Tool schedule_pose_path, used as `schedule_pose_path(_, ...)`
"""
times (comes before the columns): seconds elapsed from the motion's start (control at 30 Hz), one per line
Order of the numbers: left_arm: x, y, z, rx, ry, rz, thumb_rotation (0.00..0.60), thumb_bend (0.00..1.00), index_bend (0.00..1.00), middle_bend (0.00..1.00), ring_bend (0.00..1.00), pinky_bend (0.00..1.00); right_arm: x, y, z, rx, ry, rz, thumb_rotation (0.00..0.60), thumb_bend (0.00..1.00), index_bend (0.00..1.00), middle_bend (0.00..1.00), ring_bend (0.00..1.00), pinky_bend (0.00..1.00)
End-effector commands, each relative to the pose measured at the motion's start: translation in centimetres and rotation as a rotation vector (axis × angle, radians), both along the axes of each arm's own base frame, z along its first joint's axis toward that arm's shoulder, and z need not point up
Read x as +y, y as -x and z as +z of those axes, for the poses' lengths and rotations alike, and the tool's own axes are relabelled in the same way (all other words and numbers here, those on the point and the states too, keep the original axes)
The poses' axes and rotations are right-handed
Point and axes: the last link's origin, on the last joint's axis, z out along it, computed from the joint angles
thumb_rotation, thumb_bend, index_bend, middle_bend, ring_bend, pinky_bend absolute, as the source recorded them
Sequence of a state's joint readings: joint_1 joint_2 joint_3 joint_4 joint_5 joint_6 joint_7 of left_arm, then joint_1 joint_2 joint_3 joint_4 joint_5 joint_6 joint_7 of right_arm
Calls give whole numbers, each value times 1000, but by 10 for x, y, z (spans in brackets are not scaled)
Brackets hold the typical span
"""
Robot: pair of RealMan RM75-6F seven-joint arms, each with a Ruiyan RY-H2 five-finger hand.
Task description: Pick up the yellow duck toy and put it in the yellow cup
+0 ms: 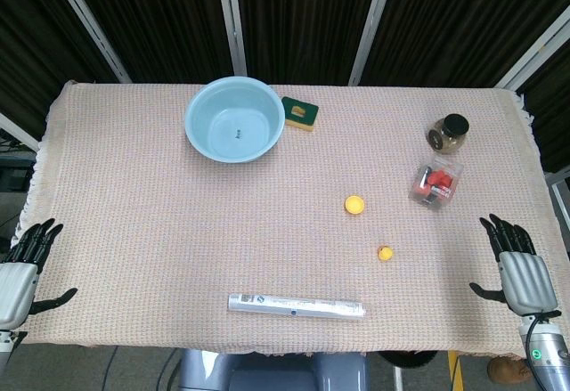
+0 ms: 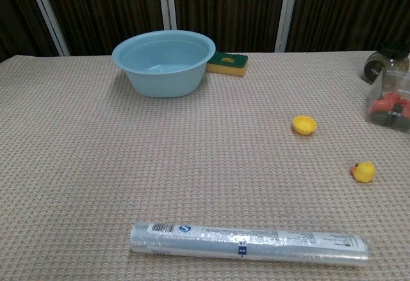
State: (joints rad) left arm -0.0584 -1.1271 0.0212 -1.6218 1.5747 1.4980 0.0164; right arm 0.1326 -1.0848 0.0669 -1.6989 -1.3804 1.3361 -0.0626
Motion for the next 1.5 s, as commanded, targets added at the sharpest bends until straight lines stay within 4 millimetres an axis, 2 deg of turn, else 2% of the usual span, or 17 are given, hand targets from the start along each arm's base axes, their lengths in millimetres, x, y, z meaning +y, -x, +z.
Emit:
schedule_pose_path(0.03,0,0,0,-1,1,0,600,0,0,0,0,218,0,0,0,0,-1,0,600,0,0,0,0,0)
schedule_pose_path(1.0,-2,1,1,14,-8,3,600,0,0,0,0,219,0,-2,-4,12,-29,5,600,0,0,0,0,0)
schedule_pose_path(1.23,-3,1,2,21,-20,0,600,0,0,0,0,219,-3,-7,-14,49,-70,6,600,0,1,0,0,0)
schedule_pose_path(1.5,0,1,2,16,-21,4,600,0,0,0,0,219,-28,-27,-41,79,-109,27,600,0,39,0,0,0)
